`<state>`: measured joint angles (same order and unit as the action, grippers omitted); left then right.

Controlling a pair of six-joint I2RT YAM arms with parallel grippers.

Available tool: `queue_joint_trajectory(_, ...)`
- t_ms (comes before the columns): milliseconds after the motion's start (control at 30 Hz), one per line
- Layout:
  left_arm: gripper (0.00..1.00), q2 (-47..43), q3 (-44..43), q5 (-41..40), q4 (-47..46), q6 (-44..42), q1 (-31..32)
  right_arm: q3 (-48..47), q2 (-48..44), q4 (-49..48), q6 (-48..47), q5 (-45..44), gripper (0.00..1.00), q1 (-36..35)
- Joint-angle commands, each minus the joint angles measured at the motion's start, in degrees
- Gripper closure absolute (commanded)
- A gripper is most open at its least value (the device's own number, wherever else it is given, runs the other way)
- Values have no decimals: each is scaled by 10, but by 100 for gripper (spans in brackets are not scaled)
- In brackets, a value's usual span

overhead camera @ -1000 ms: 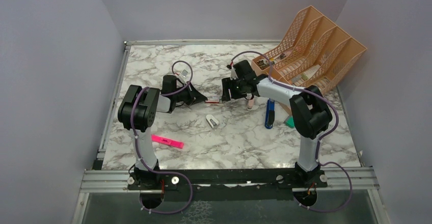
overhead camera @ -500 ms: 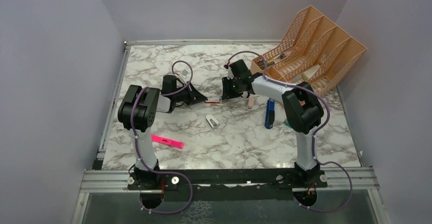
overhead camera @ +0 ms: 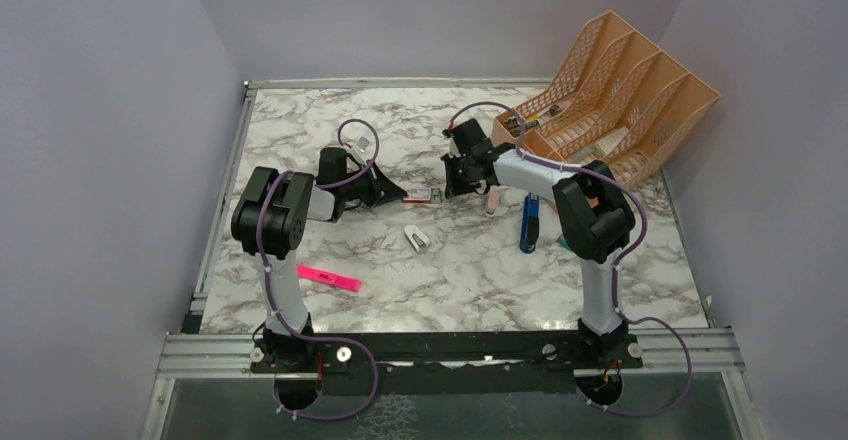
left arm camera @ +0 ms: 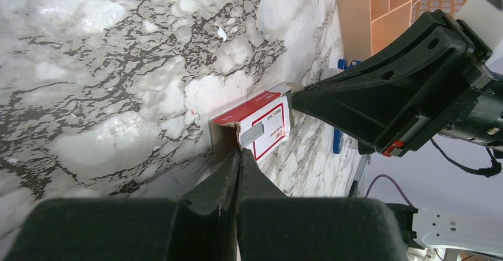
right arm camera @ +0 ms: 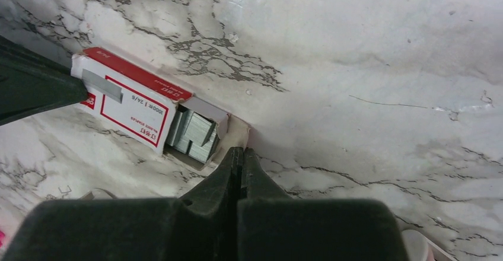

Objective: Load the staples into the stapler

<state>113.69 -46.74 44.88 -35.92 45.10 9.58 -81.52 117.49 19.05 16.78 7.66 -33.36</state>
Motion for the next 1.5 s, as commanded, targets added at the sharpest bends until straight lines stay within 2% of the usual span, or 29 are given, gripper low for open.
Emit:
queue_joint_trajectory(0,100,-10,3,20,-8,-18,-7,-4,-6,28,-15,-58,99,6)
queue_joint_trajectory(400,100,-39,-5,-9,42,-51,-43,28,-34,43,-7,-119,99,23)
queue_joint_trajectory(500,96,-44,-12,-28,70,-68,-48,32,-38,45,-1,-128,99,25)
queue_joint_trajectory(600,86,-54,-24,-57,118,-91,-53,36,-50,45,6,-131,96,30)
queue_joint_trajectory(733,63,-73,-41,-94,175,-117,-54,41,-80,35,15,-142,72,32)
queue_joint_trajectory(867,49,-112,-59,-135,234,-139,-46,40,-129,32,31,-152,57,35)
queue_joint_trajectory(1067,44,-215,-93,-218,351,-170,-38,57,-219,55,44,-172,53,46)
queue_joint_trajectory(1200,37,-315,-122,-279,457,-207,-38,116,-291,72,56,-177,54,51)
queue_joint_trajectory(1267,27,-364,-124,-320,504,-231,-38,151,-341,77,50,-164,54,51)
queue_joint_trajectory(1333,5,-415,-111,-331,533,-259,-38,189,-385,82,41,-158,52,51)
queue_joint_trajectory(1367,2,-437,-98,-330,539,-275,-38,210,-408,85,34,-155,49,51)
queue_joint_trajectory(1467,1,-491,-66,-339,568,-301,-38,264,-465,94,33,-153,35,51)
